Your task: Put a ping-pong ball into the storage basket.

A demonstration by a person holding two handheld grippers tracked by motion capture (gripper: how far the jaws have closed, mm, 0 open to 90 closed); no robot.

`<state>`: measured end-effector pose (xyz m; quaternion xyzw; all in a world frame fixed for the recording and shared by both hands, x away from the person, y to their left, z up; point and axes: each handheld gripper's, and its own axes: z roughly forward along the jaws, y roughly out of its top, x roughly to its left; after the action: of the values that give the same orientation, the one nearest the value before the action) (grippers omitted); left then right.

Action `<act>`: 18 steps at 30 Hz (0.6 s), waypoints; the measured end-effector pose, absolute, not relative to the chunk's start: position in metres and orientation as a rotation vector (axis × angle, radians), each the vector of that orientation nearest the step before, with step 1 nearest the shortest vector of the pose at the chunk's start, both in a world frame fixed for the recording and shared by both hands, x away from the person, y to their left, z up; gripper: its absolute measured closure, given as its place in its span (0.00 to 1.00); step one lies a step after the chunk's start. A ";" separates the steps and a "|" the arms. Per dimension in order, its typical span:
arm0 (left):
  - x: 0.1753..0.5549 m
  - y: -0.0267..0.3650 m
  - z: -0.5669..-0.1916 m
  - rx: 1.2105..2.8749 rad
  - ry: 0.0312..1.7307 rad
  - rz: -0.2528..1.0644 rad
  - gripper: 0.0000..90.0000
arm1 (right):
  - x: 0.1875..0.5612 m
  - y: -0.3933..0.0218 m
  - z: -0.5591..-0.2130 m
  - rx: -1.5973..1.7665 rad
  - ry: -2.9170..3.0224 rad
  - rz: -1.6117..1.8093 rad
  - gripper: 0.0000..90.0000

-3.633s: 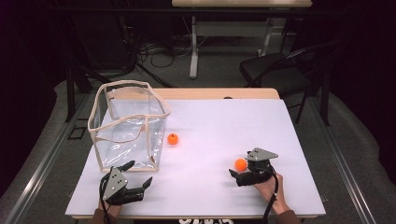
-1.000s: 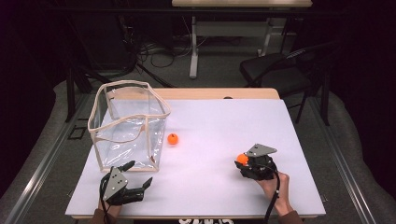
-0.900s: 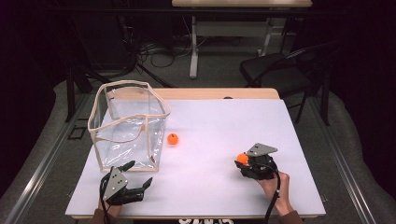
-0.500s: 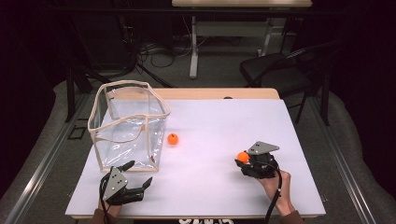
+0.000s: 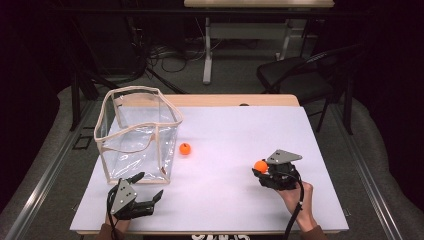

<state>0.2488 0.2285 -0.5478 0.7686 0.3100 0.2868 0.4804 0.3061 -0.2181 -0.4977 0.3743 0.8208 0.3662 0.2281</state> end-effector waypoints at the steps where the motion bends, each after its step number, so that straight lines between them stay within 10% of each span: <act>1: 0.249 0.228 -0.548 1.876 0.754 0.703 0.18 | 0.305 -0.218 -0.496 1.028 2.257 1.015 0.56; 18: 0.248 0.228 -0.547 1.884 0.751 0.701 0.18 | 0.305 -0.213 -0.488 1.016 2.248 1.024 0.56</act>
<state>0.2484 0.2283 -0.5475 0.7713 0.3076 0.2870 0.4777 0.3046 -0.2133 -0.4876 0.3700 0.8184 0.3729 0.2331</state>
